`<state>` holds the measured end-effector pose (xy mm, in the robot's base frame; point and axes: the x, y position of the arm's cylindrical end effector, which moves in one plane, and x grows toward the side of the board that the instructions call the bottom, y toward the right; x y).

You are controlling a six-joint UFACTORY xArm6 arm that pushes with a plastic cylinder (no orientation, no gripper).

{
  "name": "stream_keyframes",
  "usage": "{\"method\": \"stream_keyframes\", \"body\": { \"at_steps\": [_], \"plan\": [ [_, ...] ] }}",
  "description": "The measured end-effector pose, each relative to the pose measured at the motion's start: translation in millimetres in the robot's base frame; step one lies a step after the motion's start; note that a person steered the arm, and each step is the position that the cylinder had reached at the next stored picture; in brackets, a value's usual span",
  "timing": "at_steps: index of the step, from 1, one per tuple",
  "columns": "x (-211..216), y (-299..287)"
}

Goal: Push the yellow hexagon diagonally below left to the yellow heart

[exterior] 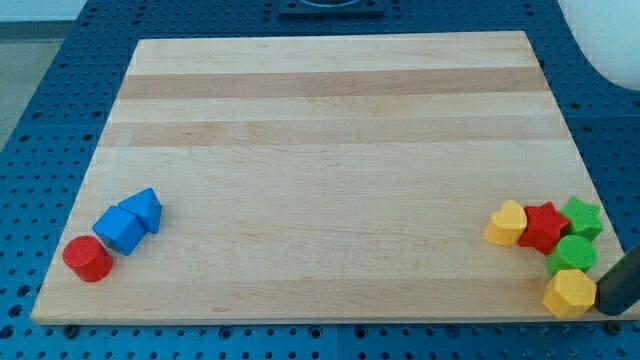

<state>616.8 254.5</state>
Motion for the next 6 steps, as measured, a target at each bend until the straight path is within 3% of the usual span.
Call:
{"method": "stream_keyframes", "body": {
  "at_steps": [1,3,4,5,6],
  "plan": [
    [0,-22],
    [1,-7],
    [-22,-83],
    [-23,-80],
    [-25,-26]
  ]
}}
